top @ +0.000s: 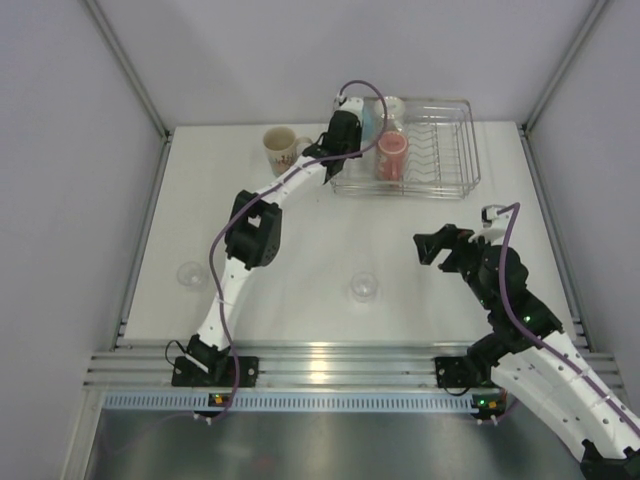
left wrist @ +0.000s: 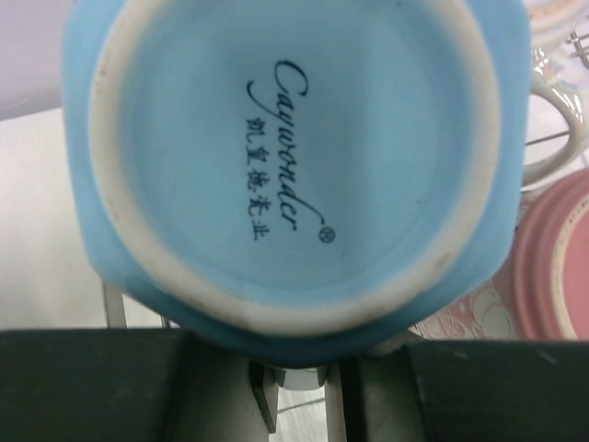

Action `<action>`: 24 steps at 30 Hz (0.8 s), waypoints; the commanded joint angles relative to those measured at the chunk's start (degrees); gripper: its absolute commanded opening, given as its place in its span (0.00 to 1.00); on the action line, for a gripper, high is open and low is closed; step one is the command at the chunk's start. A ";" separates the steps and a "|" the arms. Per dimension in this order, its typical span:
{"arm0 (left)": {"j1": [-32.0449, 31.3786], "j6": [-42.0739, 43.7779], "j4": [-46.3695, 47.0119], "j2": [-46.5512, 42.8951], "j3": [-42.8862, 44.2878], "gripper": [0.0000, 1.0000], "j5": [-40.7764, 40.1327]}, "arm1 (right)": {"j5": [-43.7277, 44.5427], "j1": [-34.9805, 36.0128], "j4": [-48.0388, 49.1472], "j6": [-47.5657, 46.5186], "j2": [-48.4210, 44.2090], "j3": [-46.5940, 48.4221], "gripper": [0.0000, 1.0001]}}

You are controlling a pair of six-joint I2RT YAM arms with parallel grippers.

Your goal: Load the cups into the dish rack

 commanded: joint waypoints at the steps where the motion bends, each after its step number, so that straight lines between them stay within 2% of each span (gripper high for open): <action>1: 1.31 -0.39 10.17 -0.25 6.03 0.00 0.04 | 0.45 -0.44 3.03 -0.86 0.13 0.02 0.91; 15: 2.10 0.13 13.42 2.74 6.22 0.00 0.56 | 1.33 -0.35 2.94 -1.39 0.40 0.10 0.91; 24: 2.11 -0.57 13.94 2.83 4.81 0.00 4.78 | 1.51 -0.35 3.47 -1.48 1.28 -0.25 0.91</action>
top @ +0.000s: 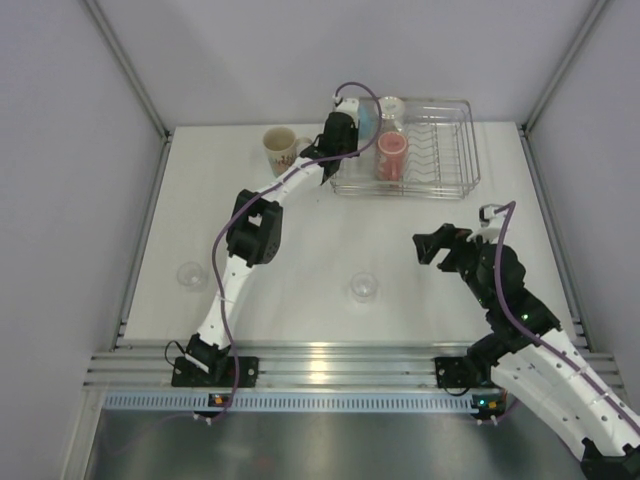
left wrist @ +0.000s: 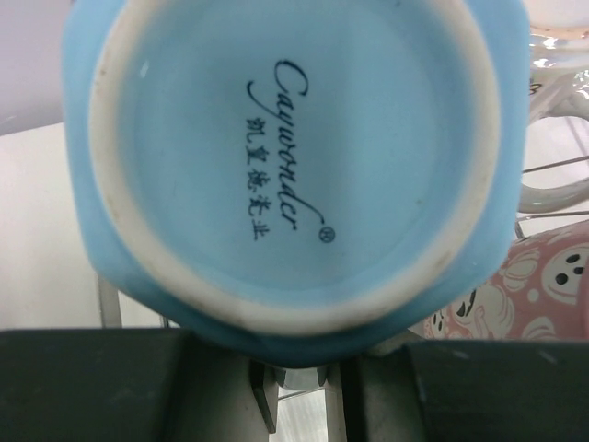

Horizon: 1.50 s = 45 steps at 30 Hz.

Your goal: Load the cups into the dish rack

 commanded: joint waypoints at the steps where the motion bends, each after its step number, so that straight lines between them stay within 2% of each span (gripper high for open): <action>1: 0.16 -0.55 10.05 -1.15 2.32 0.00 2.53 | 1.27 -0.35 3.18 -1.00 0.53 -0.27 0.91; 9: 0.16 -1.60 10.24 -1.06 1.18 0.06 0.87 | 1.62 -0.53 3.80 -1.35 0.89 -0.71 0.92; 13: 0.16 -2.04 10.15 -1.33 -0.05 0.12 0.34 | 1.88 -0.44 3.97 -1.79 1.33 -0.71 0.92; 23: 0.07 -1.52 9.71 -1.59 -2.17 0.17 -0.63 | 1.71 -0.88 4.24 -2.67 1.77 -0.53 0.92; 27: -0.01 -1.60 9.97 -1.15 -1.81 0.24 -0.37 | 1.80 -1.05 4.24 -2.93 1.85 -0.36 0.92; 39: -0.01 -1.96 9.97 -0.97 -2.25 0.27 0.86 | 1.53 -1.49 4.33 -2.67 1.68 -0.62 0.93; 45: -0.01 -1.96 9.97 -0.27 -2.52 0.24 1.57 | 1.45 -1.58 4.41 -2.67 1.68 -0.71 0.93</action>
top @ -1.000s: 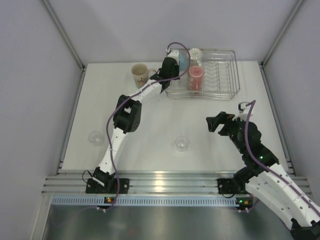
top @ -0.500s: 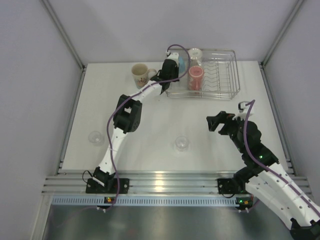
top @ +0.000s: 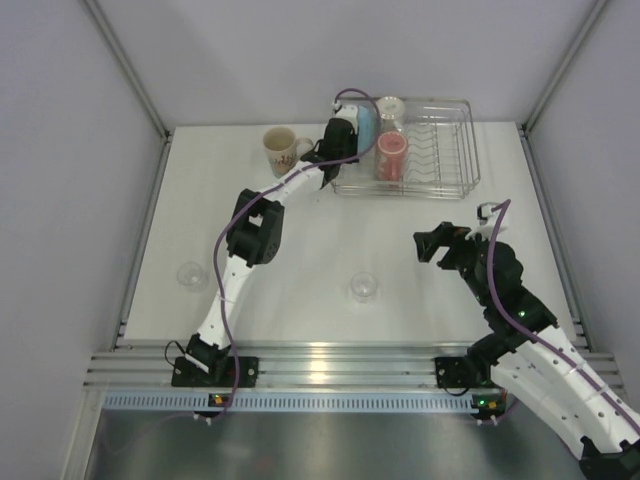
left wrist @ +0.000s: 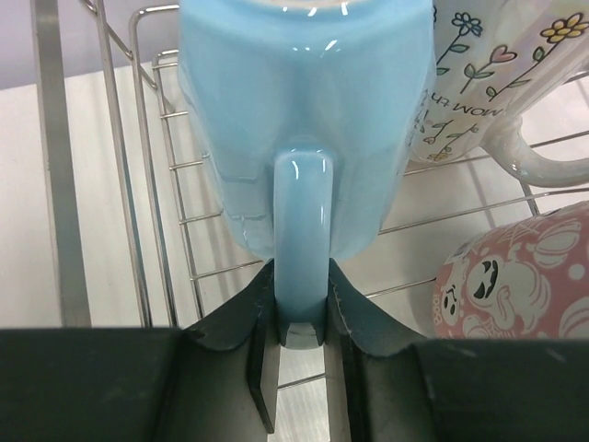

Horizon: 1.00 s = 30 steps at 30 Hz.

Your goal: Load the cups into the dish rack

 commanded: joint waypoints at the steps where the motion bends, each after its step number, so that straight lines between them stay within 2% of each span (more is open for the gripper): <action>1: -0.10 -0.19 8.40 -0.12 0.85 0.23 0.34 | 0.88 -0.77 2.51 -0.57 -0.03 -0.32 0.93; 7: -0.01 -0.10 8.40 0.50 0.85 0.24 0.78 | 1.05 -1.12 2.42 -1.09 -0.38 -0.40 0.93; 9: -0.10 -0.01 8.40 0.32 0.41 0.27 1.13 | 1.14 -1.21 2.25 -1.10 -0.47 -0.23 0.93; 13: -0.01 0.08 8.40 -0.47 -0.29 0.39 0.87 | 1.14 -1.39 1.99 -1.10 -0.99 -0.14 0.93; 17: -0.01 0.34 8.40 -1.87 -1.96 0.44 0.52 | 0.97 -1.48 1.72 -0.92 -1.52 -0.05 0.93; 30: -0.45 -1.85 8.57 -8.64 -6.10 0.46 -0.10 | 0.96 -1.57 -1.18 -0.66 -3.89 1.97 0.93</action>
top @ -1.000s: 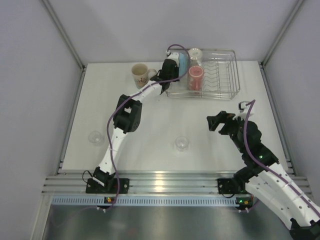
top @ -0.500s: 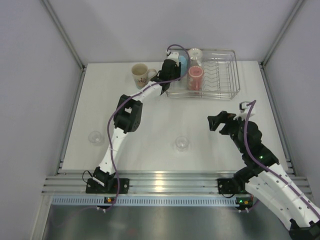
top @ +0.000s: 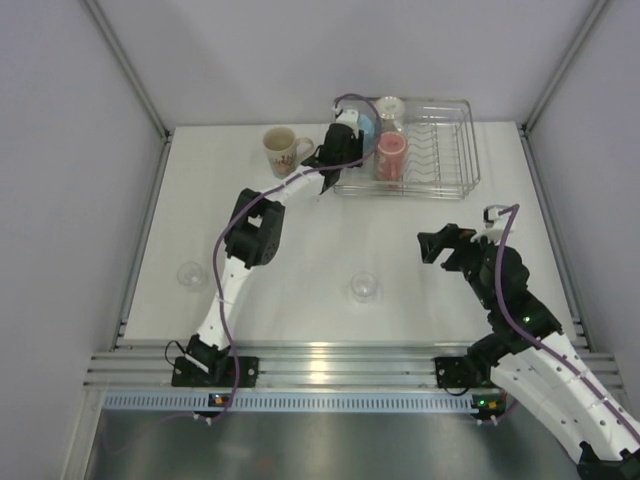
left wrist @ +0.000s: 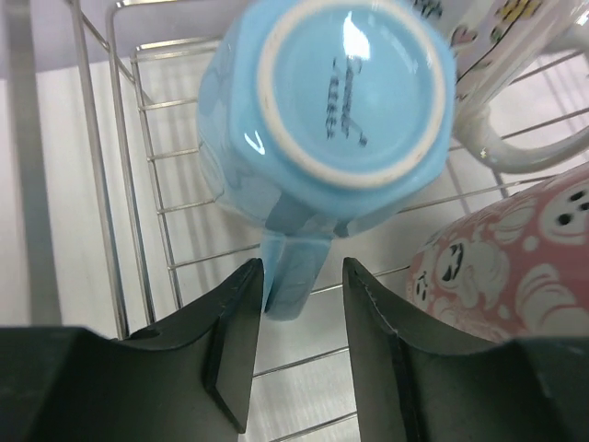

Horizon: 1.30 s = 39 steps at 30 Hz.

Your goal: Load the cups into the dish rack

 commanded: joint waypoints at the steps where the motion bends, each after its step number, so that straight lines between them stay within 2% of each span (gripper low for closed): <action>1: 0.14 -1.05 3.50 -6.74 0.33 0.46 -1.04 | 0.90 -0.67 -0.48 -0.37 -1.44 2.36 0.93; 13: 0.14 -0.17 3.59 -2.79 5.25 0.41 -2.62 | 1.69 -0.67 -1.71 -1.07 -1.71 3.86 0.93; 17: 0.14 0.10 3.68 -1.65 6.30 0.32 -3.32 | 1.86 -0.67 -1.36 -1.25 -1.45 3.51 0.93; 19: 0.14 0.10 4.03 -1.03 7.09 0.23 -3.76 | 1.87 -0.76 -1.10 -1.25 -1.10 3.42 0.93; 25: 0.14 -0.69 4.82 0.37 8.15 0.05 -4.64 | 1.95 -0.67 -0.92 -1.25 -0.92 3.24 0.93; 26: 0.14 -0.78 4.73 0.46 8.15 0.04 -4.73 | 2.04 -0.67 -1.09 -1.42 -1.01 3.24 0.93; 28: 0.14 -0.70 4.47 0.47 8.07 0.04 -4.21 | 2.13 -0.67 -1.27 -1.51 -1.18 3.24 0.93; 33: 0.14 0.97 4.64 -2.34 3.68 0.33 -3.85 | 2.48 -0.67 -1.36 -1.43 -1.27 2.98 0.93; 35: 0.14 1.85 4.91 -3.40 2.01 0.37 -3.68 | 2.31 -0.76 -1.36 -1.25 -1.36 2.80 0.93; 39: 0.14 3.17 4.91 -3.75 1.65 0.39 -2.53 | 1.95 -0.76 -0.92 -0.90 -1.27 2.63 0.93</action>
